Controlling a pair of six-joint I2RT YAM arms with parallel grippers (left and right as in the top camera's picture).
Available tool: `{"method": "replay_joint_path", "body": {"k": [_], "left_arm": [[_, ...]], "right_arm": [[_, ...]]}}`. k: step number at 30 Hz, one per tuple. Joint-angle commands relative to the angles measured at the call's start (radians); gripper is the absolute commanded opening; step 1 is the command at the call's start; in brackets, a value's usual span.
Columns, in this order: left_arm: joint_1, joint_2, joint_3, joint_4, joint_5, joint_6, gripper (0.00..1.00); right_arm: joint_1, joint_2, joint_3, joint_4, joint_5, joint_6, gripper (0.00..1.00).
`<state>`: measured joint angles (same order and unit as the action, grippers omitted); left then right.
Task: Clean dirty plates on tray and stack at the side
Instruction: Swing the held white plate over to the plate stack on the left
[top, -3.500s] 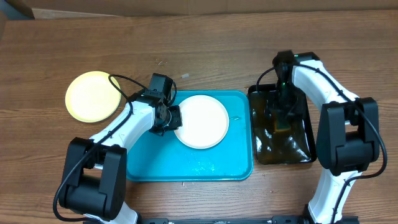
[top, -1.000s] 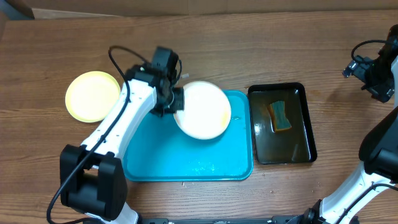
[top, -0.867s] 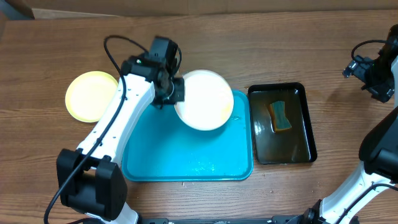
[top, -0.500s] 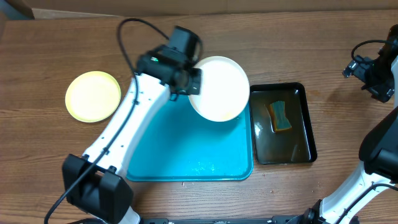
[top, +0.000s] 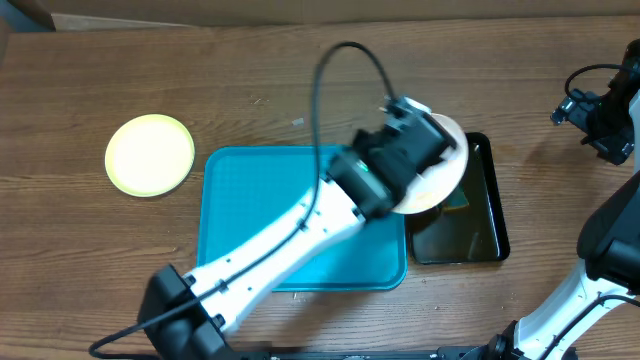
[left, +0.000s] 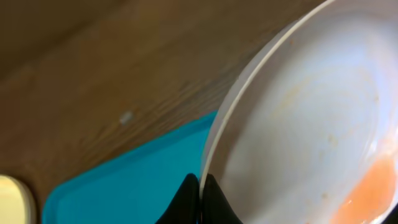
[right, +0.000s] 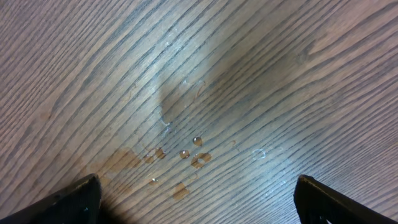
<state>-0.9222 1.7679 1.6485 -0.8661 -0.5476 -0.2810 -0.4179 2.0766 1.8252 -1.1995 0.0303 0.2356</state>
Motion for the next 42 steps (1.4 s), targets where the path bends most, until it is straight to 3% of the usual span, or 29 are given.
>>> {"method": "replay_joint_path", "body": {"k": [1,14,22,25,34,42], "left_arm": [[-0.086,0.027,0.023,0.044,-0.286,0.058,0.04],[-0.278,0.175,0.023,0.342,-0.688,0.406,0.04],[-0.281,0.177,0.023,0.503,-0.689,0.463,0.04],[-0.28,0.177,0.023,0.497,-0.629,0.42,0.04],[-0.219,0.167,0.024,0.36,-0.249,0.229,0.04],[-0.037,0.079,0.024,0.285,0.147,0.088,0.04]], "right_arm": [[0.002,-0.021,0.014,0.002,0.002,0.003,1.0],[0.002,-0.021,0.014,0.002,0.002,0.003,1.0],[0.002,-0.021,0.014,0.002,0.002,0.003,1.0],[0.002,-0.021,0.014,0.002,0.002,0.003,1.0],[0.002,-0.021,0.014,0.002,0.002,0.003,1.0],[0.002,-0.021,0.014,0.002,0.002,0.003,1.0]]}}
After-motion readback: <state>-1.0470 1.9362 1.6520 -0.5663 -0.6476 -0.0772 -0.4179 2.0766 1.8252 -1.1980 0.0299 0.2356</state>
